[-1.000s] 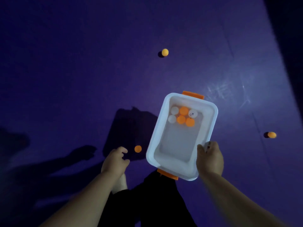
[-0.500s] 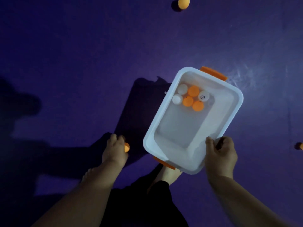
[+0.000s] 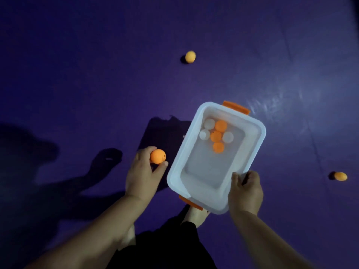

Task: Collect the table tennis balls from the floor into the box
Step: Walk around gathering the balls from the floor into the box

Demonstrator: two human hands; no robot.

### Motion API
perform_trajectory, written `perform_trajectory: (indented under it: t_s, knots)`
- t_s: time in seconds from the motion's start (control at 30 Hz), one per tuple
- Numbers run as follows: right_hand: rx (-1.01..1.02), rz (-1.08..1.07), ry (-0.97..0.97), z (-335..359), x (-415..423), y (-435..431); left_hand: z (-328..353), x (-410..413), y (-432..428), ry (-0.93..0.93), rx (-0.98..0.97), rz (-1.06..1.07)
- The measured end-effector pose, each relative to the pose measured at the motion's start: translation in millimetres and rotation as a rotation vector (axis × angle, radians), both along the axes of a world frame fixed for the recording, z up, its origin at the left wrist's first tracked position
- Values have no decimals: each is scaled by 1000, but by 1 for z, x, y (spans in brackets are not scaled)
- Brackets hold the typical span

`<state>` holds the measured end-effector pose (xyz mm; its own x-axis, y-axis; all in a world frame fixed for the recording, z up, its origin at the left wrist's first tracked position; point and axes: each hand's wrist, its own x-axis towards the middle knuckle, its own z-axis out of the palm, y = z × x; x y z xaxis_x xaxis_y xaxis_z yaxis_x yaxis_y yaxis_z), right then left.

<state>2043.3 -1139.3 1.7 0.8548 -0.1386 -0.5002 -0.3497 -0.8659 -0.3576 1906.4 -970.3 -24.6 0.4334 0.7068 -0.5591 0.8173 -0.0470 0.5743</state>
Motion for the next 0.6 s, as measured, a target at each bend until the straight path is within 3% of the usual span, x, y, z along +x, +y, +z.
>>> perform_trajectory:
  t_s: [0.27,0.6]
  knots:
    - [78,-28,18,88,61,30,114,120,21,-201,139,-161]
    - [21,-94,-52,72,153,80,72,220,114,-101,196,-58]
